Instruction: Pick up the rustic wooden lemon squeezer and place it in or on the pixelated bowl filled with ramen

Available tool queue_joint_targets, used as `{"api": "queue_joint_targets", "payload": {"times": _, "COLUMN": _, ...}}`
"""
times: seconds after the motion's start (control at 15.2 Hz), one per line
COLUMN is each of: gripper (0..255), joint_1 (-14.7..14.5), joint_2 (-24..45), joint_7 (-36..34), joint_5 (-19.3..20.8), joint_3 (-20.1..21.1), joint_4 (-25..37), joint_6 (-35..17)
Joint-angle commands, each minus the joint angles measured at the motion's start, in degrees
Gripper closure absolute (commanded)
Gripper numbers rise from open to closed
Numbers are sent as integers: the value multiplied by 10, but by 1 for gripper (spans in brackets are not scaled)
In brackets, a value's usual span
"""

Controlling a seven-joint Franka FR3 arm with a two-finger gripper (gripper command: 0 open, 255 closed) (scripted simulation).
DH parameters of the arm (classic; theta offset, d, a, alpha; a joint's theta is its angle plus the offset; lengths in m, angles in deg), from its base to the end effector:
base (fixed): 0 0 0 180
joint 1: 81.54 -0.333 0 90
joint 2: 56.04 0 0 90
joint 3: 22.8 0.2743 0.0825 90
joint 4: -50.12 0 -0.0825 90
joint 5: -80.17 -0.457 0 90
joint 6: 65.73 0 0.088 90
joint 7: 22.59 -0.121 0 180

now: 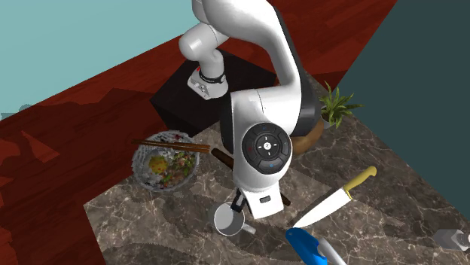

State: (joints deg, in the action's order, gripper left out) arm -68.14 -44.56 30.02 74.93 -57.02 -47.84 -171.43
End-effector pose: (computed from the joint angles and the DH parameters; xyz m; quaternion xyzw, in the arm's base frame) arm 0.4697 -0.4805 0.4064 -0.9992 -0.0343 0.0190 0.0035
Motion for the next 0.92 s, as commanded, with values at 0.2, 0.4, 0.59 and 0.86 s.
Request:
{"api": "queue_joint_targets", "payload": {"times": 0.2, "gripper": 0, "joint_1": 5, "joint_2": 19, "joint_7": 3, "joint_5": -3, "joint_3": 0, "joint_4": -9, "joint_6": 2}}
{"api": "queue_joint_targets", "payload": {"times": 0.4, "gripper": 255, "joint_1": 6, "joint_2": 22, "joint_7": 4, "joint_5": -4, "joint_3": 1, "joint_4": -6, "joint_6": 3}}
{"api": "queue_joint_targets", "payload": {"times": 0.59, "gripper": 255, "joint_1": 3, "joint_2": 3, "joint_7": 2, "joint_5": 6, "joint_3": -1, "joint_4": -33, "joint_6": -9}}
{"api": "queue_joint_targets", "payload": {"times": 0.86, "gripper": 255, "joint_1": -1, "joint_2": 2, "joint_7": -4, "joint_5": 7, "joint_3": 0, "joint_4": -32, "joint_6": -7}}
